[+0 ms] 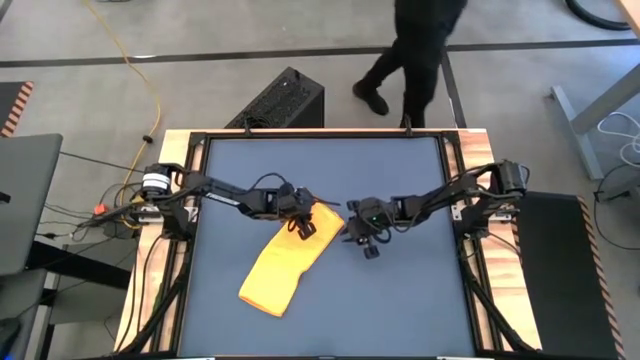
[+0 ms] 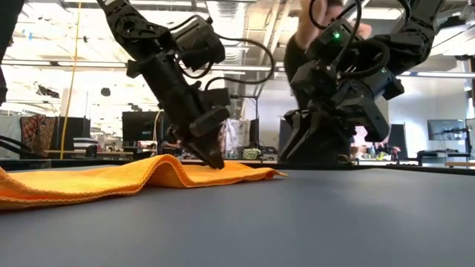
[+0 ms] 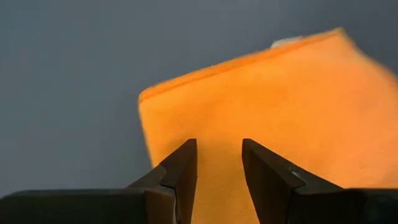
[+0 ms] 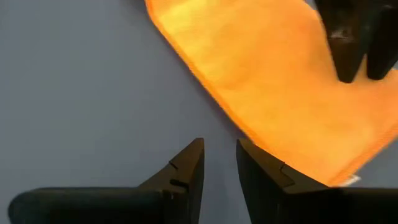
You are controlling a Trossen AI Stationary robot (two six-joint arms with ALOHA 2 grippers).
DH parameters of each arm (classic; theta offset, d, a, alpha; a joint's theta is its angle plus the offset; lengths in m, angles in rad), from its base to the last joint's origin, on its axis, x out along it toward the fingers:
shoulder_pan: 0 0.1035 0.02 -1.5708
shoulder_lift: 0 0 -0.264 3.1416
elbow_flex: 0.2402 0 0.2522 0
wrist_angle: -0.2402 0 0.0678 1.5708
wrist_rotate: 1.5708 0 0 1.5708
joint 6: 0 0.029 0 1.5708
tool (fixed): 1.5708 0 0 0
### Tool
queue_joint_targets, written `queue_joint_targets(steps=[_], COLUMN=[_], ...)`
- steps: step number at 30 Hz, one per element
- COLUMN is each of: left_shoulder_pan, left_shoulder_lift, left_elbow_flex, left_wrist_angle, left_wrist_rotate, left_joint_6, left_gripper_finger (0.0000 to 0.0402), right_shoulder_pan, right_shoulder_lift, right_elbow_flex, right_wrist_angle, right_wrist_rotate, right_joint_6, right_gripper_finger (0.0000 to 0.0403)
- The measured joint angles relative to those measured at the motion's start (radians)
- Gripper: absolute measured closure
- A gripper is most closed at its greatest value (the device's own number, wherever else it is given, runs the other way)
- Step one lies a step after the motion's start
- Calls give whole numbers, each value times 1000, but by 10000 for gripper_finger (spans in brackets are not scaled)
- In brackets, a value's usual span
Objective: Roll towel into tight, uniform cylinder
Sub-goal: Roll the orange microfiber towel
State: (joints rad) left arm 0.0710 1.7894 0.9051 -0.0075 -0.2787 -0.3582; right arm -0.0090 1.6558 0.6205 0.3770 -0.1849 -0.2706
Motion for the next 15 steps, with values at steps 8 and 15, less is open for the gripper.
queue_joint_targets(steps=[8, 15], left_shoulder_pan=[6, 3], left_shoulder_lift=[62, 79], left_elbow_flex=[4, 5], left_wrist_angle=[16, 4], left_wrist_rotate=[39, 49], left_joint_6=[-3, -3], left_gripper_finger=[292, 292], right_shoulder_pan=[-31, -93], right_shoulder_lift=[116, 86], right_elbow_flex=[11, 10], right_wrist_angle=[105, 114], right_wrist_rotate=[68, 141], right_joint_6=[0, -29], right_gripper_finger=[281, 281])
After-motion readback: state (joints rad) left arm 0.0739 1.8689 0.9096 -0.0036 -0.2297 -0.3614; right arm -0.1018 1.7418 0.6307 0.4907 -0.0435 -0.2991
